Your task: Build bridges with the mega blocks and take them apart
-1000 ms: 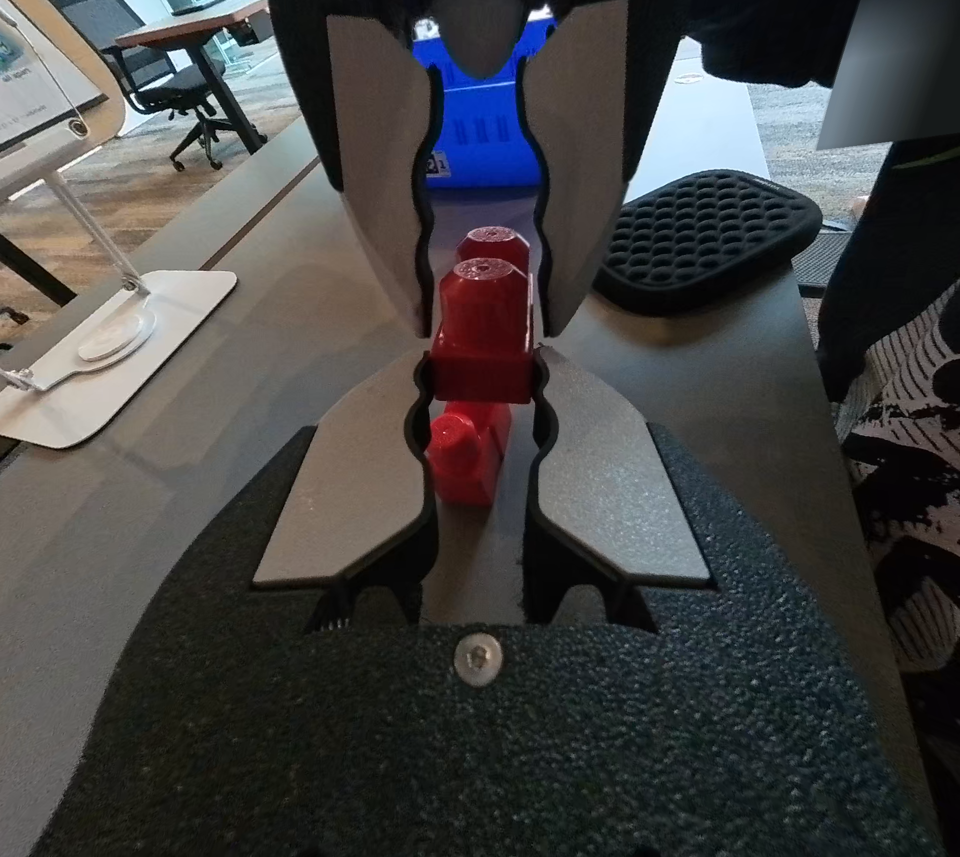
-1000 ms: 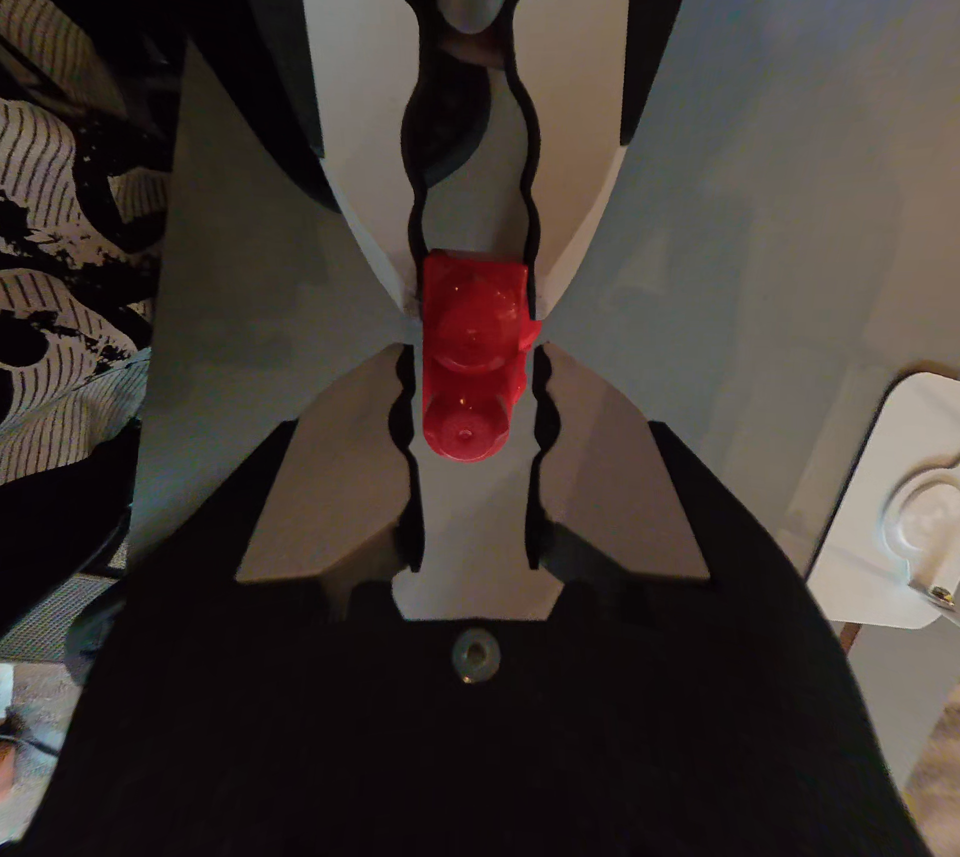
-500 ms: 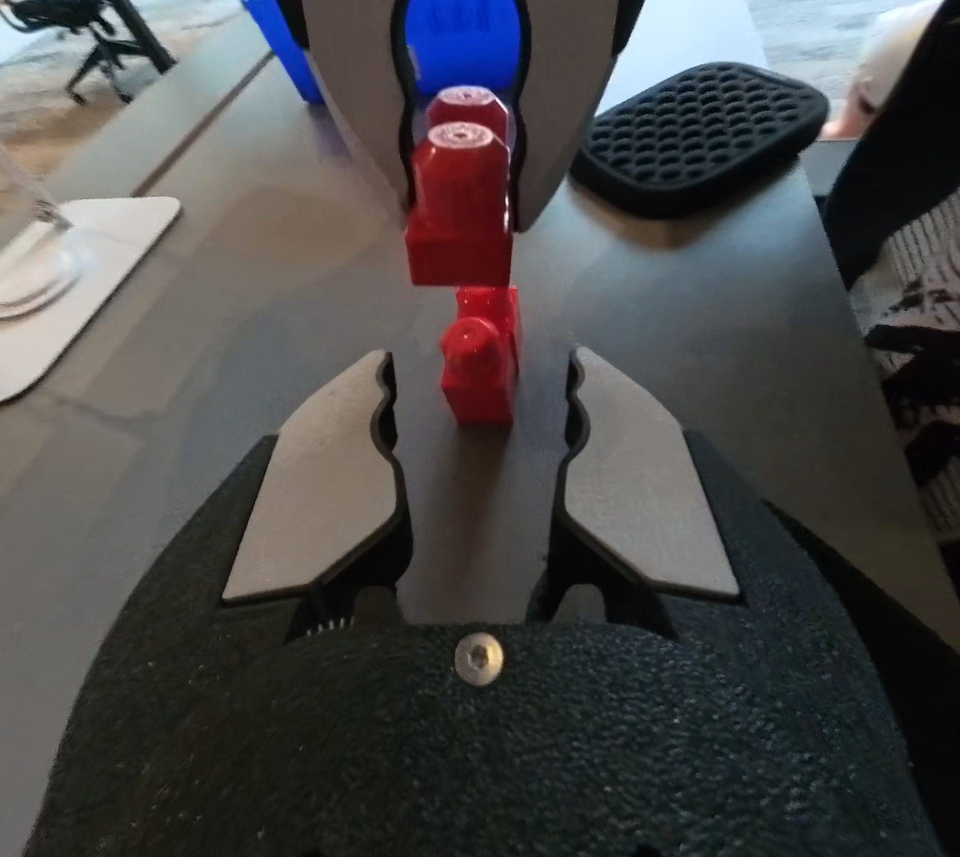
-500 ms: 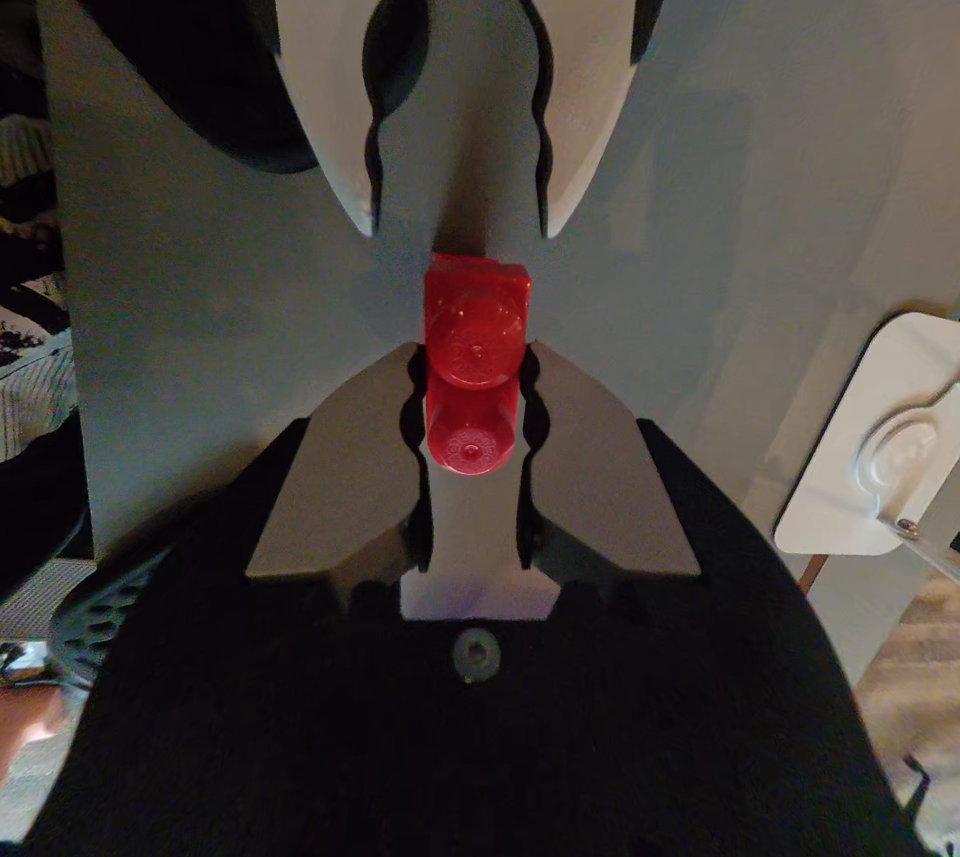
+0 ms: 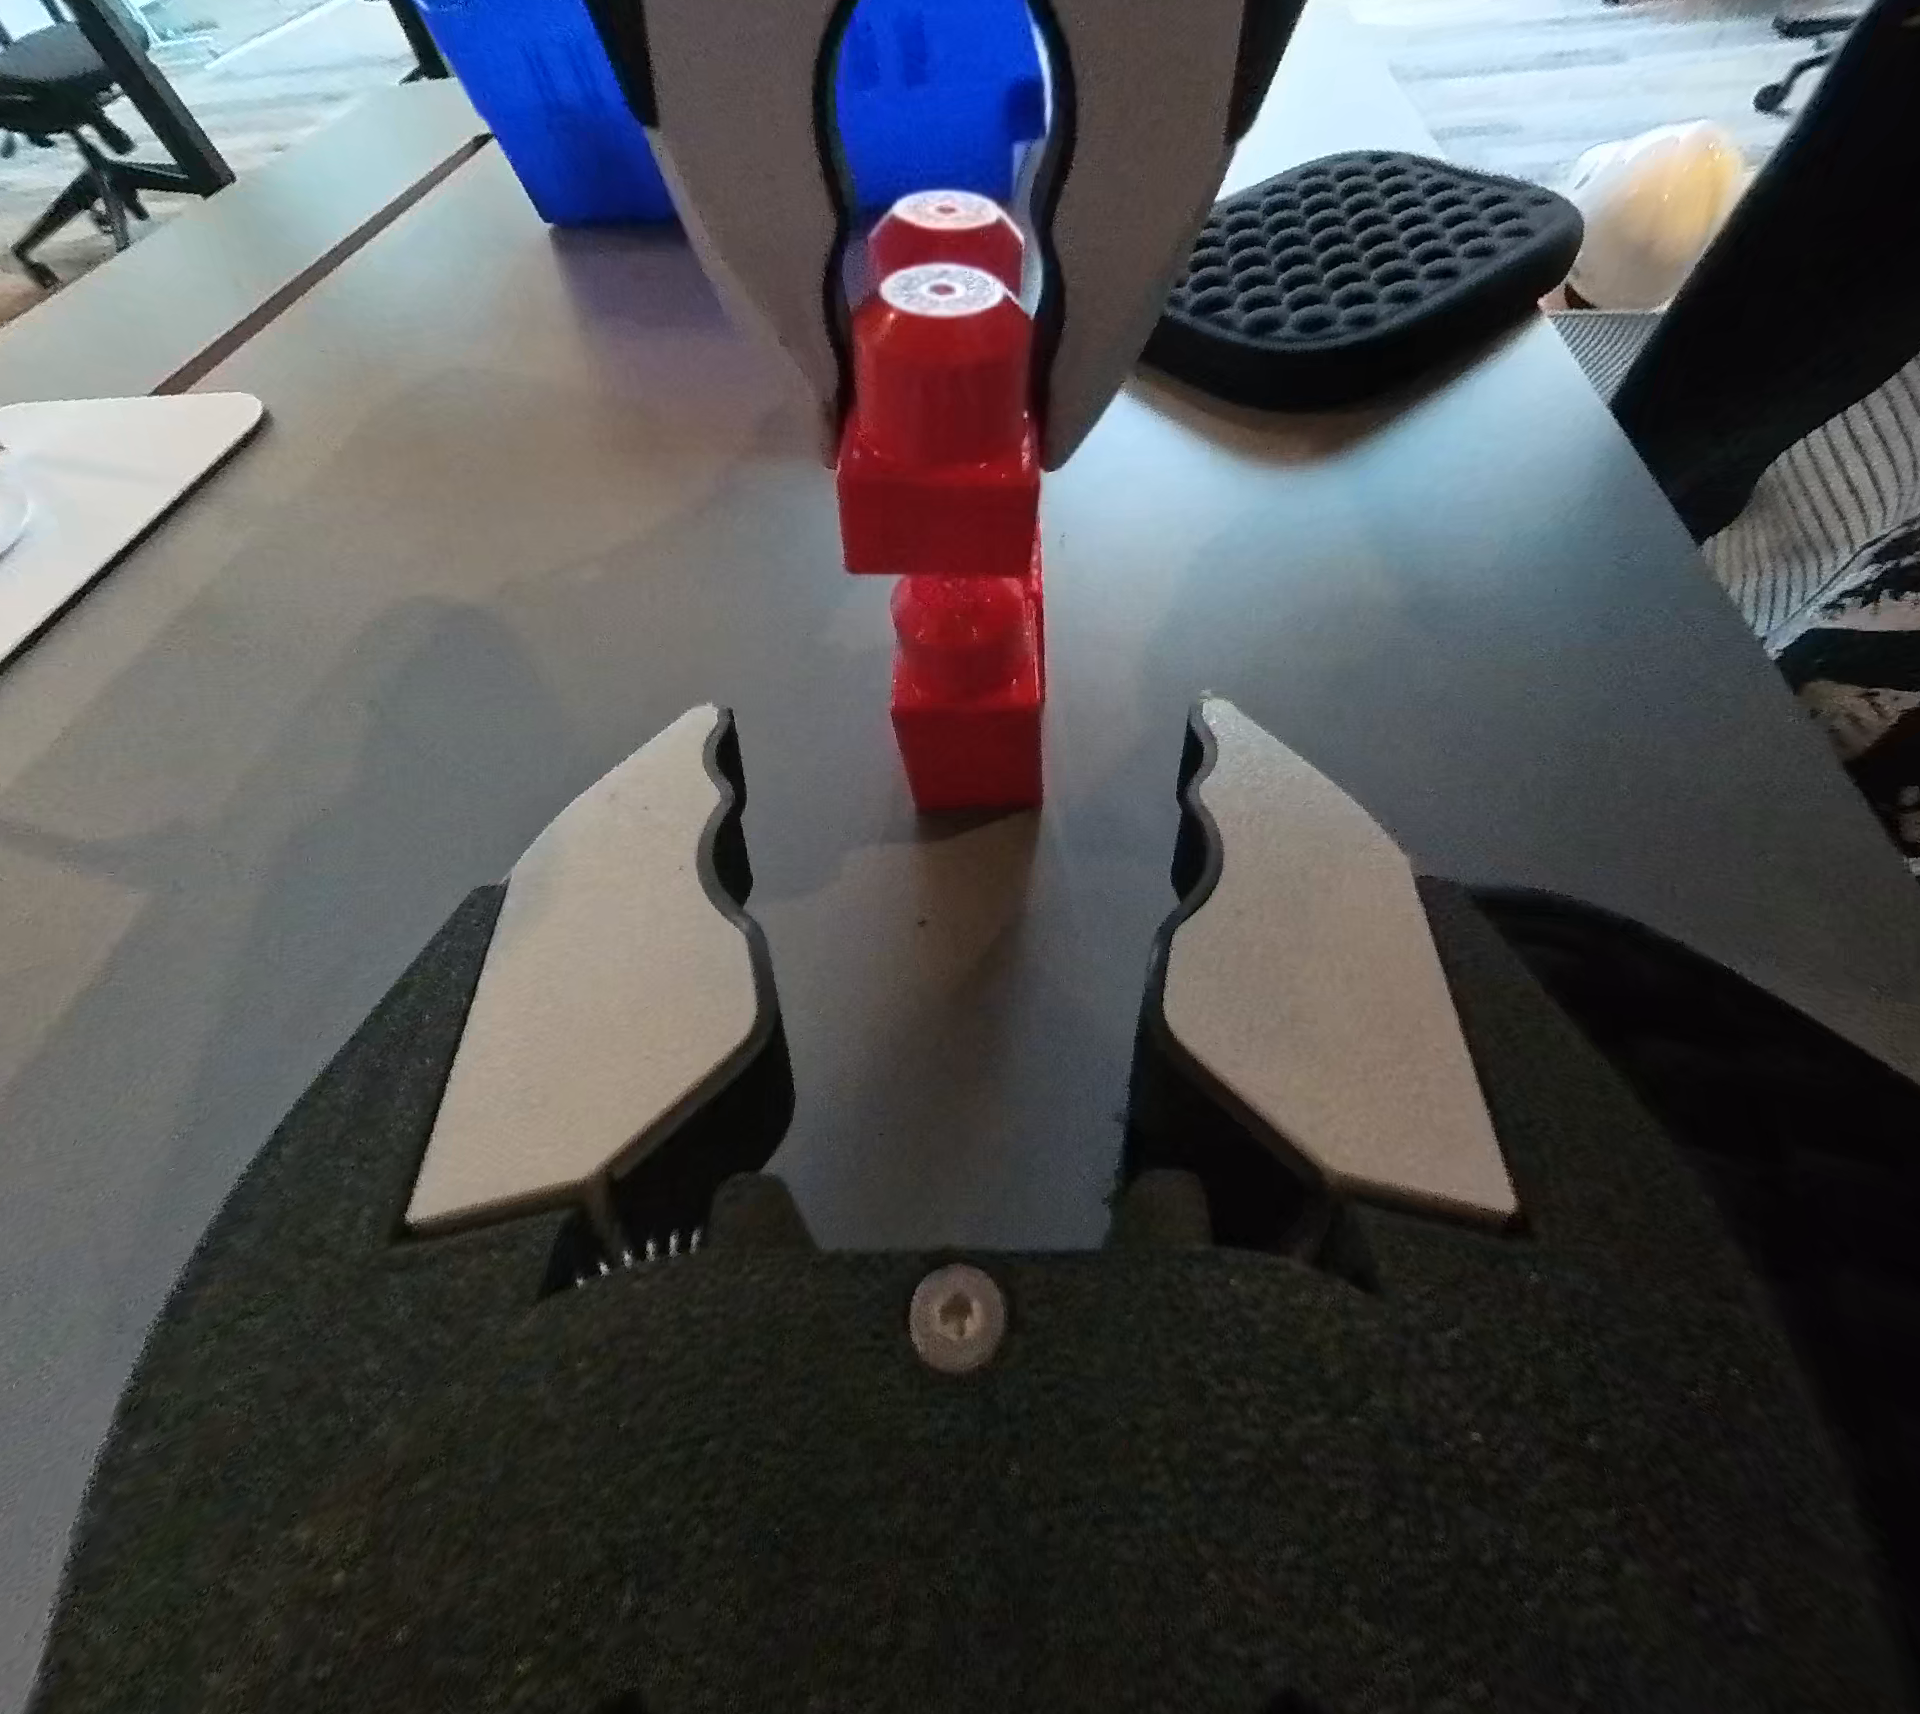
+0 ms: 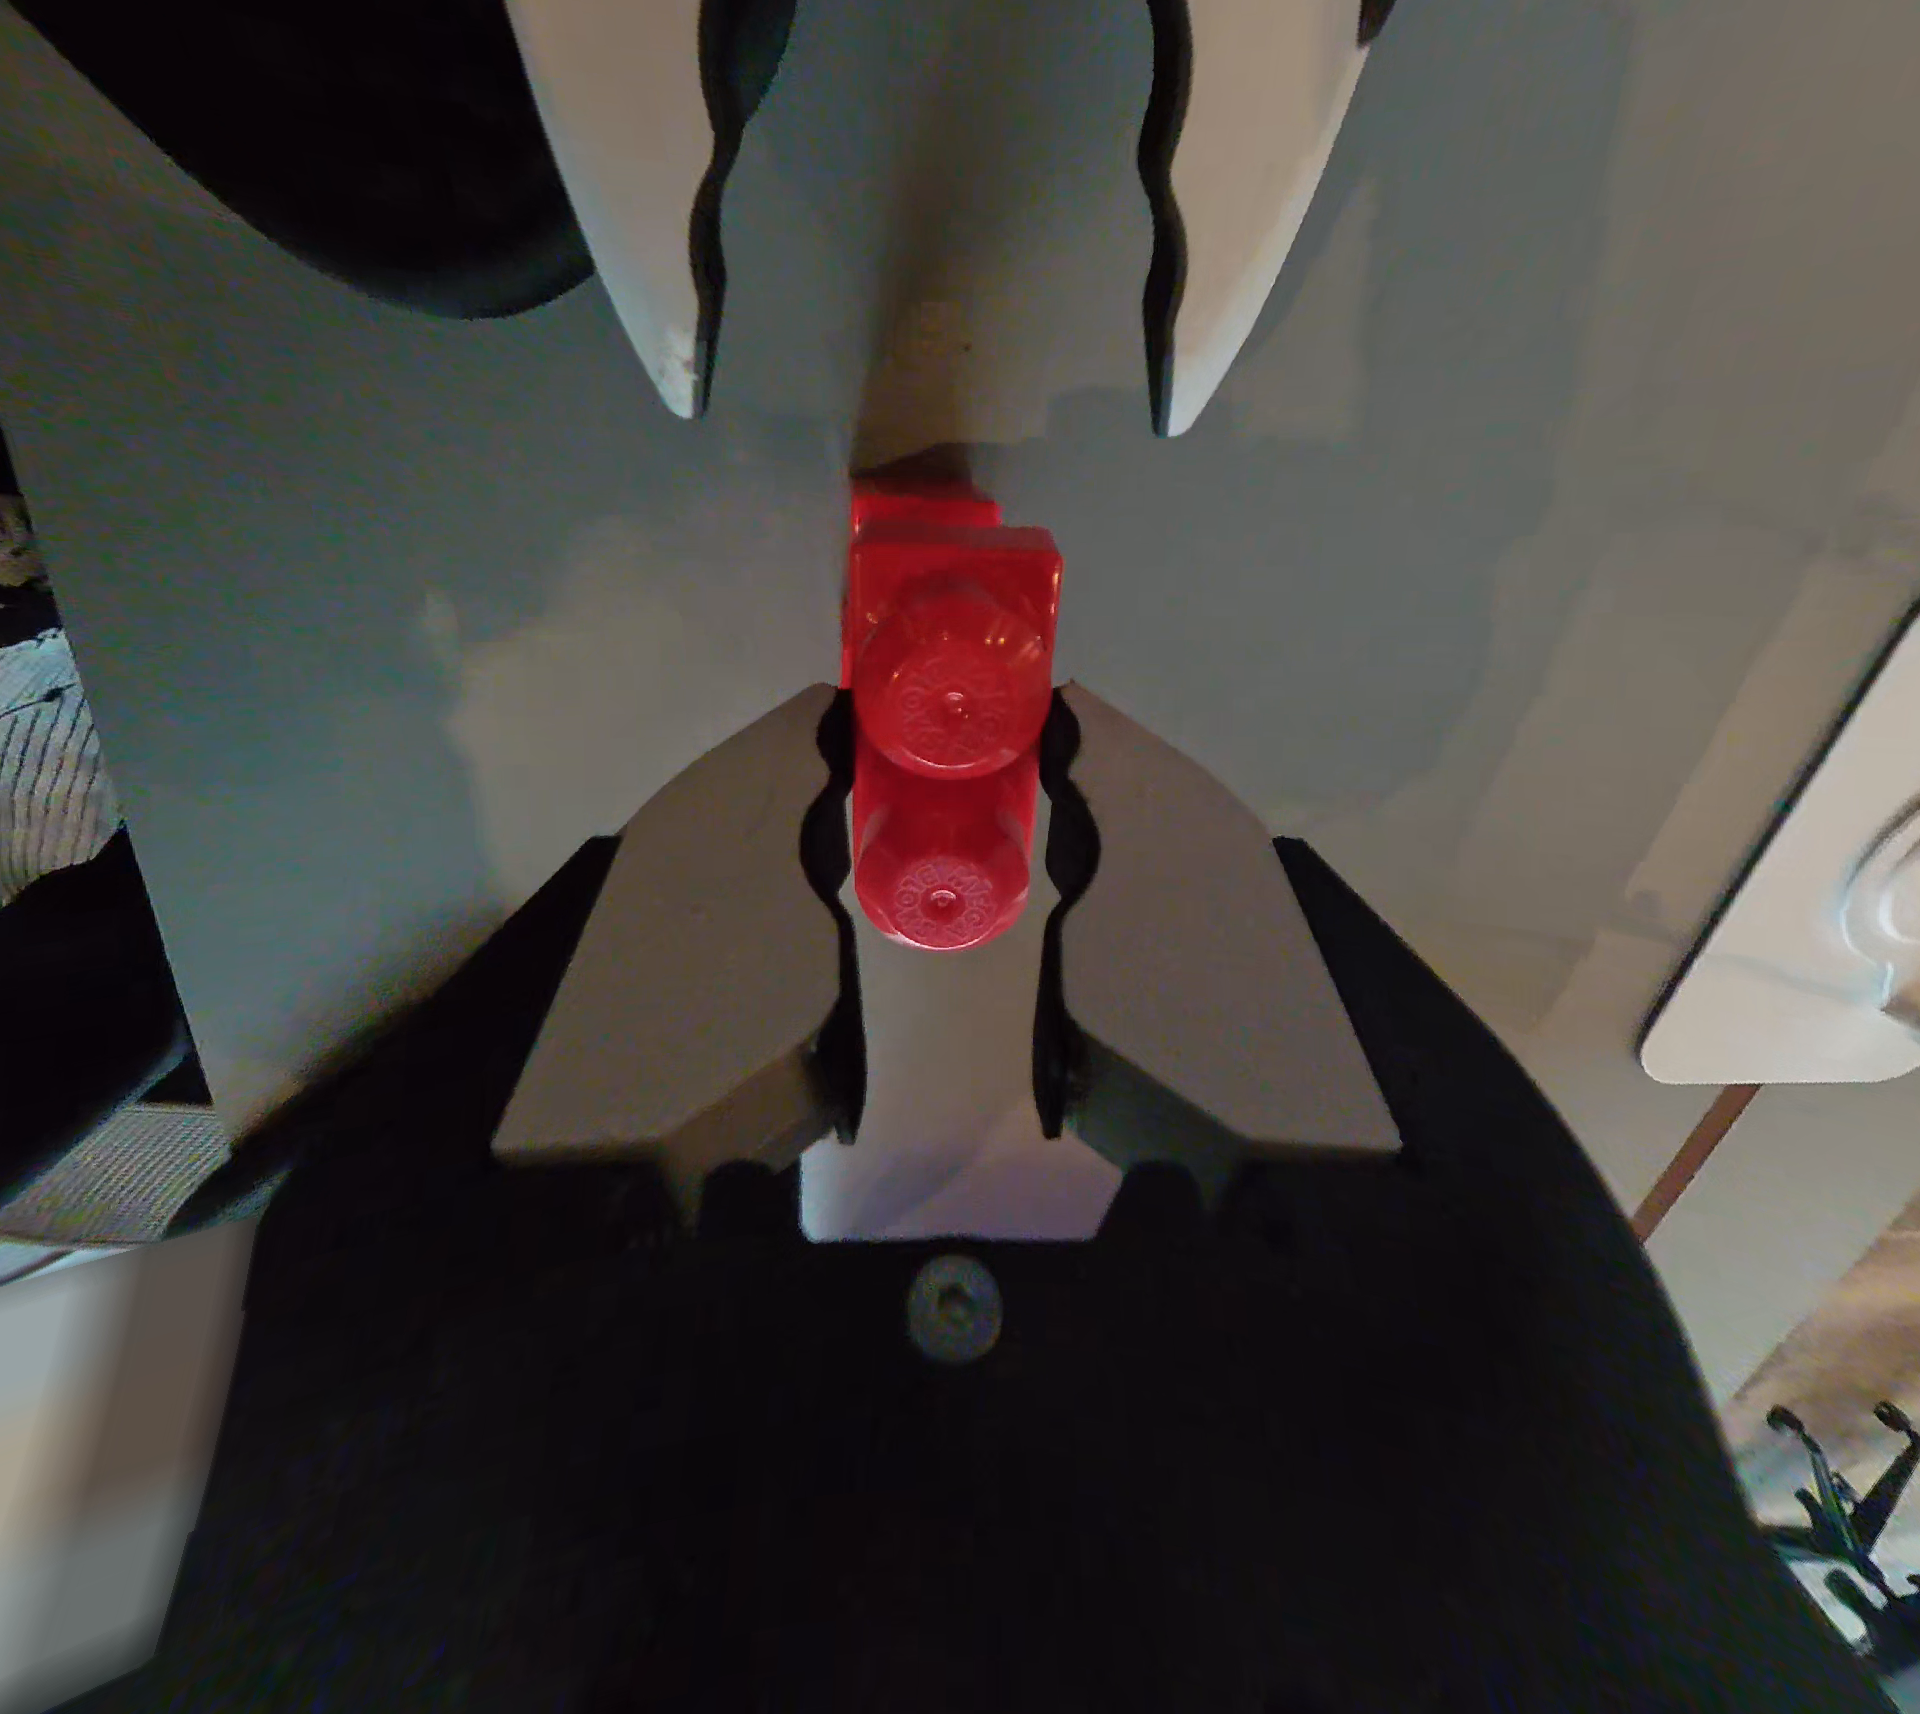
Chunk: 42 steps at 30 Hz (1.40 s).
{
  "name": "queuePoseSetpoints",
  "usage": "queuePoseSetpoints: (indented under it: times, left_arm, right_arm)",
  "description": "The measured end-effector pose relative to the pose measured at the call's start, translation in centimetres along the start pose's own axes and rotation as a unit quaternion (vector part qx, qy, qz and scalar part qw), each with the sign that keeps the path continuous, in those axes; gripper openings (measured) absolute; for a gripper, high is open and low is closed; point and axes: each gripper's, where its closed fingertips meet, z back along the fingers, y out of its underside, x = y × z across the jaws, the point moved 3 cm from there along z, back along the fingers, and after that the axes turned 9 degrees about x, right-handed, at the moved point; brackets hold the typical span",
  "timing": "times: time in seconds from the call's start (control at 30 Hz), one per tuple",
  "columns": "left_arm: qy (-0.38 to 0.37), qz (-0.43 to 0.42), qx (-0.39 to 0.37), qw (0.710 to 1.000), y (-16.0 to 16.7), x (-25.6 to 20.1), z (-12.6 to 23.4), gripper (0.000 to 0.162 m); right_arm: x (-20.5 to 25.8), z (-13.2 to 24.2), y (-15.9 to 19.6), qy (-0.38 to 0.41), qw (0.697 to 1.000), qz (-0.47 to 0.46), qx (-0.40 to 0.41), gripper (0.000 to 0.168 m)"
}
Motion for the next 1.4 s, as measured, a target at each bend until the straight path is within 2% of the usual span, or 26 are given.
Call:
queuePoseSetpoints:
  times: [0.63,1.4]
  left_arm:
    - [-0.004,0.002,0.006,1.000,0.1,0.0,-0.1,0.074]
    - [0.004,0.009,0.006,1.000,0.2,0.0,-0.1,0.071]
  right_arm:
    - [0.4,-2.8,-0.2,-0.028,0.999,-0.006,0.034,0.034]
    - [0.4,-3.8,-0.3,-0.042,0.997,-0.006,0.065,0.034]
